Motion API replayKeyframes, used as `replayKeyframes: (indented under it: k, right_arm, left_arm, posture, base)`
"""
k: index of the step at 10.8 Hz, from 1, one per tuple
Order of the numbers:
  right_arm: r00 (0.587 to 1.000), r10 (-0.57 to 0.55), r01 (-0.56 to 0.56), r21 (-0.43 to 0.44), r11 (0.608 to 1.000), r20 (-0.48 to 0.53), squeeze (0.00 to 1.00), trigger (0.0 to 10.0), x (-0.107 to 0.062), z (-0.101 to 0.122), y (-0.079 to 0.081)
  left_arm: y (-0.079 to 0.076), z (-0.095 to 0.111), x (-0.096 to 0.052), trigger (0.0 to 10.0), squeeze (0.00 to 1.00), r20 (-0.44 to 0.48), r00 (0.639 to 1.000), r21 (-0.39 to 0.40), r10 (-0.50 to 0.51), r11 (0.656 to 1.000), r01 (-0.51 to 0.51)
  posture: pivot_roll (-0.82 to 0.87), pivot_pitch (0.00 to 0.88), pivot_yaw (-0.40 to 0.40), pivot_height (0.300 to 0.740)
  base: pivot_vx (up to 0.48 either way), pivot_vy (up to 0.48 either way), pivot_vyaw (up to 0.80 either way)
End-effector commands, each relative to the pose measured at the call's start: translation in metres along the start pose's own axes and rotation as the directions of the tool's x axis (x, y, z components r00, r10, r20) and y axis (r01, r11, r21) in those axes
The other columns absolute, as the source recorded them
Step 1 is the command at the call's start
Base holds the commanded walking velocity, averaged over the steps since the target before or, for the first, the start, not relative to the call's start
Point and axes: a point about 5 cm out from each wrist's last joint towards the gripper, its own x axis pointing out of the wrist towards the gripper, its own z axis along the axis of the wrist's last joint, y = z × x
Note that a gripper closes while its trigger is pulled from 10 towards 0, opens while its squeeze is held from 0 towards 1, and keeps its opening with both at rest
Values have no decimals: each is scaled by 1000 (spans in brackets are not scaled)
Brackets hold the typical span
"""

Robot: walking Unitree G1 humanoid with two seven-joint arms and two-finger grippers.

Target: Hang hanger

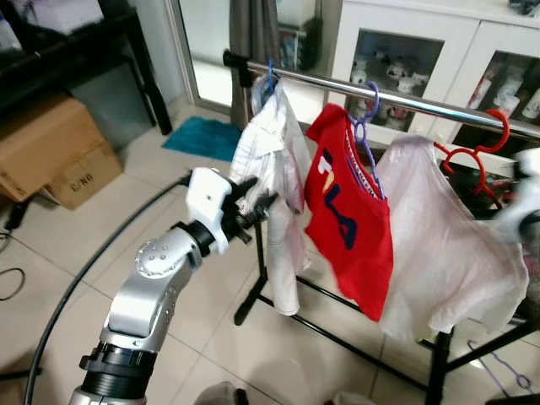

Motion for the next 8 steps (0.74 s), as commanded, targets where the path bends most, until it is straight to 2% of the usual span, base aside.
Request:
replayKeyframes:
  k: [1, 3, 5, 6, 8]
  right_arm:
    - [1000, -13, 13, 10, 1000, 7, 0, 10000, -5, -5, 8]
    - [999, -36, 33, 85, 996, 30, 0, 10000, -11, -11, 19]
    - [998, -22, 18, 66, 998, 51, 0, 10000, -12, -8, 25]
    - [997, -29, 25, 59, 998, 70, 0, 10000, -11, -6, 27]
    - [993, 19, -28, 77, 997, 114, 0, 10000, -13, 3, 33]
  left_arm:
    - [4, 3, 0, 10000, 0, 12, 999, 13, 38, 999, -38]
    - [4, 3, 2, 10000, 0, 19, 999, 5, 45, 999, -45]
    - [4, 4, 5, 10000, 0, 20, 999, 6, 45, 999, -45]
    - [4, 3, 5, 10000, 0, 17, 999, -31, 42, 999, -41]
    - [1, 0, 3, 10000, 0, 1, 1000, -23, 23, 999, -23]
  posture:
    - [-82, 0, 30, 740]
    - [-87, 0, 39, 740]
    - [-90, 0, 46, 740]
    - [-89, 0, 46, 740]
    - [-85, 0, 42, 740]
  base:
    - [0, -390, 0]
    - [0, -480, 0]
    - [0, -480, 0]
    - [0, 0, 0]
    - [0, 0, 0]
